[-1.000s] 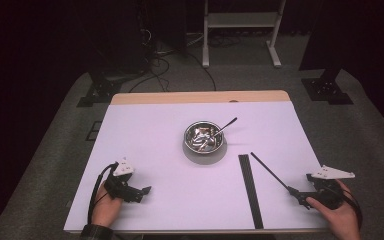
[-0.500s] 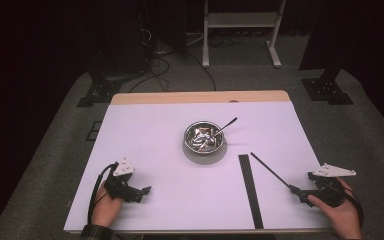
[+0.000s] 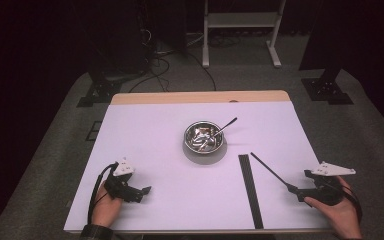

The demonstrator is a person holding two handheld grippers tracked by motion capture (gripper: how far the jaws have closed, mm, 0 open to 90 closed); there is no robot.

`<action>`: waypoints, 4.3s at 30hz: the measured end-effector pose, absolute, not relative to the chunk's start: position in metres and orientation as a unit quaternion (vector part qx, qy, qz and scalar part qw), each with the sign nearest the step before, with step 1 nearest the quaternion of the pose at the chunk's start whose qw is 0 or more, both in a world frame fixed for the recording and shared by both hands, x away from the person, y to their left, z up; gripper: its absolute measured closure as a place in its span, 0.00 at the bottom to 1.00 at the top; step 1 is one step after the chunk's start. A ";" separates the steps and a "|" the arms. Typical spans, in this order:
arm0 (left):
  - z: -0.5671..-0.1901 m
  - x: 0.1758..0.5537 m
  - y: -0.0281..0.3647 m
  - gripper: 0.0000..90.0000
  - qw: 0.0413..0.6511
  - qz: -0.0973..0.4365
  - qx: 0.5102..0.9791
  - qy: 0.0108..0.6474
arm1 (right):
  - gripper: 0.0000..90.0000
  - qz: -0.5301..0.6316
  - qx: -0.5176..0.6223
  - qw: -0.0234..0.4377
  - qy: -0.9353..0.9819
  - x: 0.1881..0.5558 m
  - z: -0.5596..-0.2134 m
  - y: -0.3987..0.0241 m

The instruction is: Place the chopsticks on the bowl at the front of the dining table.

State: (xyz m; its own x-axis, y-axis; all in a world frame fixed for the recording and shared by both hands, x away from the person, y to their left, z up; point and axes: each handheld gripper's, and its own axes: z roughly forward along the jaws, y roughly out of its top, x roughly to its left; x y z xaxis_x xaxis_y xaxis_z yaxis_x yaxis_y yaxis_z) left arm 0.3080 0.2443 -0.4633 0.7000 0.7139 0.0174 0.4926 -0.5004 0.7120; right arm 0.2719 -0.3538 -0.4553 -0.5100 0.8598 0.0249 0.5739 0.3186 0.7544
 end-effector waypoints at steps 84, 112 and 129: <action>-0.463 0.308 0.244 0.00 0.353 0.157 0.852 0.354 | 0.94 0.350 0.412 0.157 0.826 0.313 -0.455 -0.313; -0.463 0.308 0.244 0.00 0.352 0.156 0.852 0.354 | 0.95 0.349 0.422 0.156 0.822 0.309 -0.452 -0.318; -0.463 0.308 0.244 0.00 0.352 0.157 0.852 0.354 | 0.95 0.360 0.419 0.166 0.817 0.307 -0.442 -0.318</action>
